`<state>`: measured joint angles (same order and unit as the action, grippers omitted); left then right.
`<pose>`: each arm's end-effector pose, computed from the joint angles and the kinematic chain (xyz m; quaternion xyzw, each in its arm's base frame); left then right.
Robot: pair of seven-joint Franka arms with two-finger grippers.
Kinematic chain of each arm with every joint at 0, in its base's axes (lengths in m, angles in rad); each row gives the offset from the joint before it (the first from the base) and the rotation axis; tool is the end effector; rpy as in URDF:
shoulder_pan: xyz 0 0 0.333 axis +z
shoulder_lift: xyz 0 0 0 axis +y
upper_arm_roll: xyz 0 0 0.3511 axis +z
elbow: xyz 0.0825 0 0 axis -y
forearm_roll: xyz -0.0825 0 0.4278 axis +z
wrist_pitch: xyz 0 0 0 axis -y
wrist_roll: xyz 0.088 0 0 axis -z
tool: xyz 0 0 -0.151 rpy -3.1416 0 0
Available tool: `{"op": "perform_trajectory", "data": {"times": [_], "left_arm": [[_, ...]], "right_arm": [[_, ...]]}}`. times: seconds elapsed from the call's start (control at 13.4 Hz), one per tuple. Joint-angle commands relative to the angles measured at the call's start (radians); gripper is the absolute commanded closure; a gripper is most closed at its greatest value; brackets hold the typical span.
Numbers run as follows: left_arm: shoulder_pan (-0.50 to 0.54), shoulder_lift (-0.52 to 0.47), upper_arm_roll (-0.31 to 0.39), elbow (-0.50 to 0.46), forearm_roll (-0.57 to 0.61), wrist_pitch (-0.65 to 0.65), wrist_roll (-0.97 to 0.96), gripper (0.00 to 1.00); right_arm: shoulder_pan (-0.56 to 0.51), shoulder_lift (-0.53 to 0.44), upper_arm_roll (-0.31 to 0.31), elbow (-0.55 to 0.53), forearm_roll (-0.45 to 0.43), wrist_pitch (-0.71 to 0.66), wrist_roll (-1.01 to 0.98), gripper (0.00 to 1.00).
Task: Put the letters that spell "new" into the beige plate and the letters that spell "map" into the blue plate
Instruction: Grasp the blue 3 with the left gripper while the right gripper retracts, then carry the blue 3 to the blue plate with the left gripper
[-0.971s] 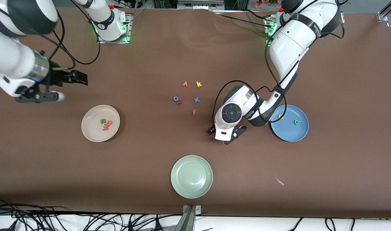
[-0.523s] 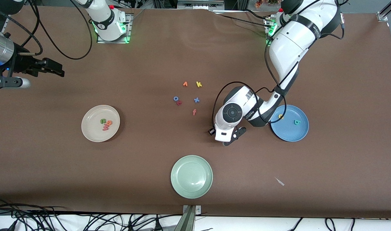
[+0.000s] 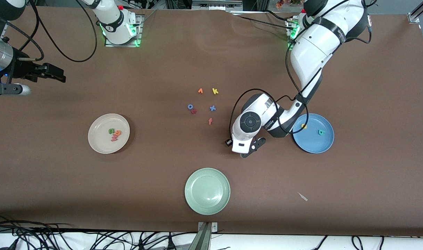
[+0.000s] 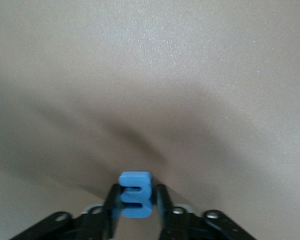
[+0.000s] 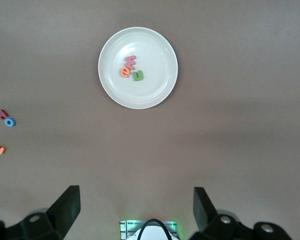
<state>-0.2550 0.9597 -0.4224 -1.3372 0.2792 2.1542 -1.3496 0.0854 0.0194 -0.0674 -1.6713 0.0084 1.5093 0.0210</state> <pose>0.6630 -0.4277 0.1244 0.9435 0.3246 -0.0669 0.0073 0.5831 0.0121 0.5488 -0.9959 0.0017 0.0906 0.0018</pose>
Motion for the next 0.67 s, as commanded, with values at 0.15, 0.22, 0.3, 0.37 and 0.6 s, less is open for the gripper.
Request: {"op": "perform_trajectory", "data": {"times": [0.15,0.22,0.3,0.37,0.6], "left_arm": [[0.006,-0.01,0.005,0.009,0.031,-0.098,0.099,0.99],[0.008,-0.021,0.007,0.012,0.031,-0.134,0.125,0.99],[0.016,-0.035,0.007,0.013,0.031,-0.173,0.166,1.0],[0.026,-0.048,0.005,0.013,0.031,-0.21,0.203,1.0],[0.063,-0.093,0.005,0.013,0.031,-0.341,0.35,1.0]], "right_arm": [[0.002,-0.01,0.009,-0.013,-0.024,0.038,-0.009,0.0],[0.002,-0.01,0.011,-0.013,-0.024,0.064,-0.007,0.0],[0.004,-0.01,0.011,-0.01,-0.025,0.093,-0.006,0.0],[0.004,-0.007,0.011,-0.001,-0.045,0.127,-0.015,0.0],[0.002,0.008,0.009,0.019,-0.068,0.138,-0.009,0.0]]}}
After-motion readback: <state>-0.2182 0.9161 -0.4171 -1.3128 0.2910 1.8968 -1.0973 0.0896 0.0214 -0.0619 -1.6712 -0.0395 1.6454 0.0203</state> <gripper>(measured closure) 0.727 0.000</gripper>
